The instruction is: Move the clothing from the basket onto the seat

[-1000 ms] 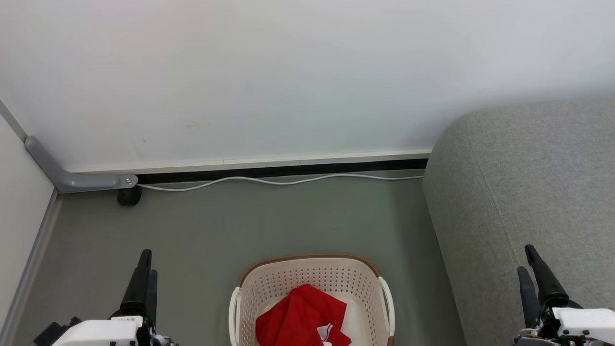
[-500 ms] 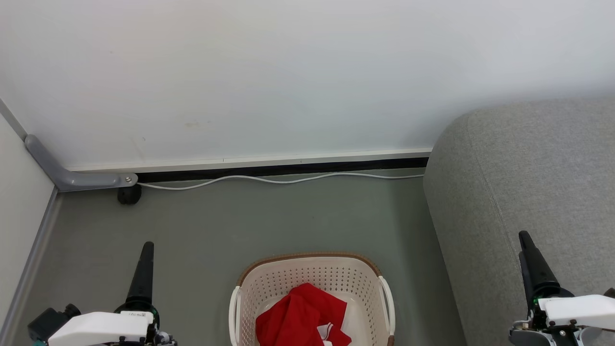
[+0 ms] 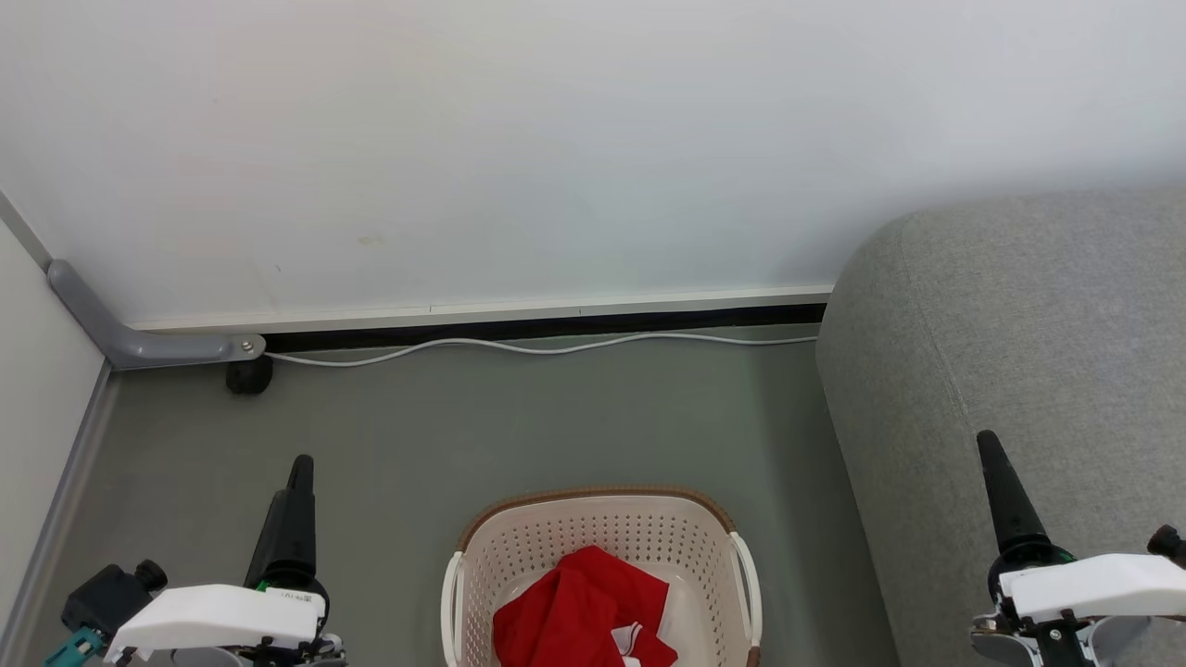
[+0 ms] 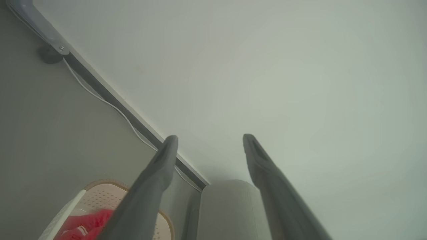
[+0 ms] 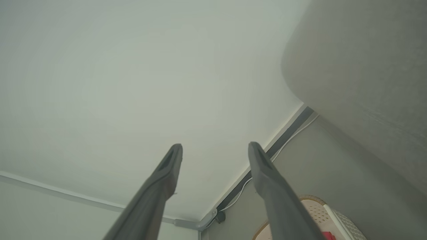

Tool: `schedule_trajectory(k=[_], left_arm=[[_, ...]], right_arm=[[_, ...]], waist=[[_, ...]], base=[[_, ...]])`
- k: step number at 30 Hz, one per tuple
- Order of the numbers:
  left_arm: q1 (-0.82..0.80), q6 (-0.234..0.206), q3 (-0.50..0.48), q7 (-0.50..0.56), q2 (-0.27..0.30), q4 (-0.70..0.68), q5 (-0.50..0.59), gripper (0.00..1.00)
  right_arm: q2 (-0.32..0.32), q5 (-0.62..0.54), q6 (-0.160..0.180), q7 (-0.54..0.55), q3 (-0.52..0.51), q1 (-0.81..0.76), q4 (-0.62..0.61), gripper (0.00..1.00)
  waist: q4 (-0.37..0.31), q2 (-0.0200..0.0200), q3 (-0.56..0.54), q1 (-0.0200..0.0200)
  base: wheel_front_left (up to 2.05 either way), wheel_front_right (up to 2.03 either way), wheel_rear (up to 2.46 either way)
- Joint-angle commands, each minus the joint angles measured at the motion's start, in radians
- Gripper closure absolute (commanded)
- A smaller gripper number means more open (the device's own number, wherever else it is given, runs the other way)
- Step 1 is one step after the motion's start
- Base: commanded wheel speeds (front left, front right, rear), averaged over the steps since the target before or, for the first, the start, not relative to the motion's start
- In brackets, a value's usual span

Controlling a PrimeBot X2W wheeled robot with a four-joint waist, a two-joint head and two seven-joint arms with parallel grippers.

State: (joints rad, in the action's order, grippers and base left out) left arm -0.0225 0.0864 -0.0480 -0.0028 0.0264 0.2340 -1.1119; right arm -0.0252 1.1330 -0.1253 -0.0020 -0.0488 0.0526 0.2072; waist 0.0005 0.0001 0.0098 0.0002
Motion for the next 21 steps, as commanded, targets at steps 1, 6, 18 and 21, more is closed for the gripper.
schedule_trajectory(k=[1, 6, 18, 21], left_arm=[[-0.051, -0.011, -0.005, -0.016, 0.018, -0.036, 0.05, 0.0], [-0.053, -0.021, 0.001, -0.027, 0.021, -0.039, 0.104, 0.0], [-0.064, -0.047, 0.024, -0.063, 0.036, -0.035, 0.258, 0.0], [-0.066, -0.053, 0.031, -0.071, 0.039, -0.033, 0.296, 0.0]], right_arm=[[-0.016, -0.05, -0.002, -0.018, 0.015, 0.05, -0.041, 0.0], [-0.016, -0.104, -0.002, -0.029, 0.02, 0.053, -0.048, 0.0], [-0.018, -0.268, -0.003, -0.064, 0.04, 0.062, -0.055, 0.0], [-0.018, -0.309, -0.003, -0.073, 0.048, 0.065, -0.057, 0.0]], waist=[[0.0, -0.0001, 0.0, -0.0001], [0.0, -0.0001, 0.0, -0.0001], [0.0, -0.0001, 0.0, -0.0001], [0.0, -0.0001, -0.001, -0.0001]], base=[[0.0, 0.0, 0.0], [0.0, 0.0, 0.0], [0.0, 0.0, 0.0], [0.0, 0.0, 0.0]])
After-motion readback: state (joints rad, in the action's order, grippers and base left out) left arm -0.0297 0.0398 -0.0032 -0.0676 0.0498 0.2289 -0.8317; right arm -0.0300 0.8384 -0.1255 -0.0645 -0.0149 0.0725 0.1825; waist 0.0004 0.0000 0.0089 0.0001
